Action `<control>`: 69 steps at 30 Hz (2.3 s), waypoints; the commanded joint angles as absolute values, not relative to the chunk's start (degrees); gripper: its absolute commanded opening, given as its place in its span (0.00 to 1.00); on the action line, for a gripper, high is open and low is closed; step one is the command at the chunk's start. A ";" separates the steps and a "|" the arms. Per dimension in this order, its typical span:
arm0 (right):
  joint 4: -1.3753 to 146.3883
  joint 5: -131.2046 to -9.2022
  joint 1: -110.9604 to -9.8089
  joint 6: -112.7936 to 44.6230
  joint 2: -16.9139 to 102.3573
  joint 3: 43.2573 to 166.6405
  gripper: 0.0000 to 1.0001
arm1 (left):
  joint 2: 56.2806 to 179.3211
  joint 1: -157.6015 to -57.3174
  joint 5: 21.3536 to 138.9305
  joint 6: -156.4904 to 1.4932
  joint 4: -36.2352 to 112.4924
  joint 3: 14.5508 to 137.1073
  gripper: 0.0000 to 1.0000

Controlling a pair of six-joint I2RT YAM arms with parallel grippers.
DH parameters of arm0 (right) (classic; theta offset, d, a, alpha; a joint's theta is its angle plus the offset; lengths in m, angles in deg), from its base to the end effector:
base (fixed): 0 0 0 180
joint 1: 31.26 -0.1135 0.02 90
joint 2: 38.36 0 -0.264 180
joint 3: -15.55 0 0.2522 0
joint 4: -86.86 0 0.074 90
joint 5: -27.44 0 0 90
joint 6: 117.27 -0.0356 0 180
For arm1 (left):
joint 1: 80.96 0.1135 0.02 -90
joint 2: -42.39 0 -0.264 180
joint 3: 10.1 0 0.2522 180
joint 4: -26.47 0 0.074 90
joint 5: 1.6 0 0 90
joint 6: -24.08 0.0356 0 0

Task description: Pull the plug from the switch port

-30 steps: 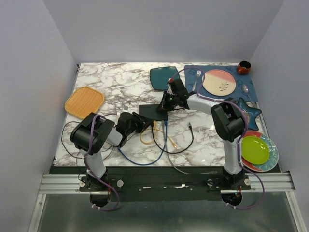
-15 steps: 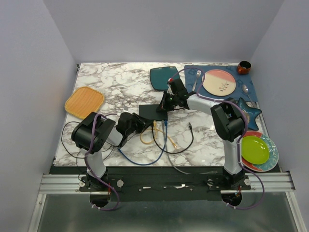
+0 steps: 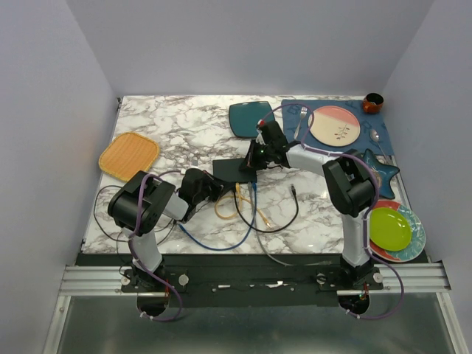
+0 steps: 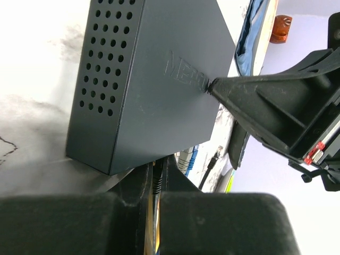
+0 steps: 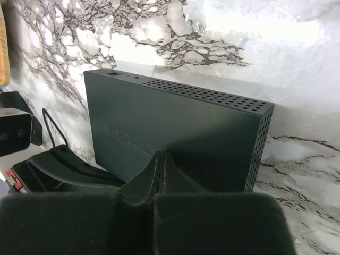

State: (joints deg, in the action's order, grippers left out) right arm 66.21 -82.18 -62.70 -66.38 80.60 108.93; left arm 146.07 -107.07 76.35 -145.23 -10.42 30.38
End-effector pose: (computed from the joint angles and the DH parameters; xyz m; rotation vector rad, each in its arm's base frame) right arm 0.3774 0.2448 0.1579 -0.0062 2.5504 0.9494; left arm 0.2604 -0.1359 0.0967 -0.8965 2.1275 -1.2857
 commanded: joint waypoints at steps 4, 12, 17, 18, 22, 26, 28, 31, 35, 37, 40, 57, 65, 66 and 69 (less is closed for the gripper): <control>63.26 -78.65 -65.61 -64.72 74.85 103.06 0.01 | 146.37 -107.50 77.59 -143.44 -4.85 29.24 0.00; 63.17 -76.54 -69.05 -63.57 69.40 98.22 0.01 | 146.63 -107.50 77.33 -143.70 -6.08 28.62 0.00; 63.08 -76.10 -69.14 -63.39 70.01 97.52 0.01 | 146.55 -107.50 77.15 -144.05 -6.96 28.01 0.00; 62.91 -76.01 -69.14 -63.39 70.18 97.52 0.01 | 146.55 -107.50 77.07 -144.14 -7.05 27.92 0.00; 62.21 -74.43 -69.23 -62.87 71.24 97.78 0.01 | 146.54 -107.50 76.98 -144.14 -7.32 27.74 0.00; 61.59 -73.64 -69.14 -62.60 72.73 99.10 0.01 | 146.72 -107.50 76.89 -144.32 -7.93 27.48 0.00; 61.06 -73.64 -69.05 -62.60 73.61 100.58 0.01 | 146.81 -107.50 76.71 -144.49 -8.37 27.22 0.00; 60.36 -73.72 -69.14 -62.69 75.11 102.00 0.01 | 146.72 -107.50 76.45 -144.41 -8.63 27.04 0.00; 60.27 -73.90 -69.14 -63.04 75.72 103.84 0.01 | 146.63 -107.59 76.10 -144.32 -9.07 26.16 0.00; 60.01 -73.90 -69.14 -63.04 75.72 104.46 0.01 | 146.55 -107.68 75.92 -144.40 -9.34 25.72 0.00; 59.74 -73.73 -69.14 -63.04 75.99 105.43 0.01 | 146.02 -107.68 75.83 -144.41 -10.04 24.58 0.00; 60.62 -72.93 -69.14 -64.01 70.55 103.68 0.01 | 133.48 -107.85 76.27 -142.83 -8.21 20.62 0.00; 60.97 -76.35 -69.14 -59.80 58.78 98.05 0.37 | 116.06 -107.85 80.40 -133.70 12.34 27.38 0.00; 62.71 -78.19 -69.14 -59.18 57.72 97.09 0.39 | 113.78 -107.85 81.28 -133.07 14.02 28.00 0.00; 67.02 -86.71 -69.75 -57.25 53.94 92.26 0.50 | 110.87 -107.77 82.25 -130.79 20.00 30.55 0.00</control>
State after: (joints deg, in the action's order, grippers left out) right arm 62.36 -77.39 -69.10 -60.83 57.91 97.63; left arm 114.82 -107.68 78.64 -136.46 7.44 27.34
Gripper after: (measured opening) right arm 0.448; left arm 0.044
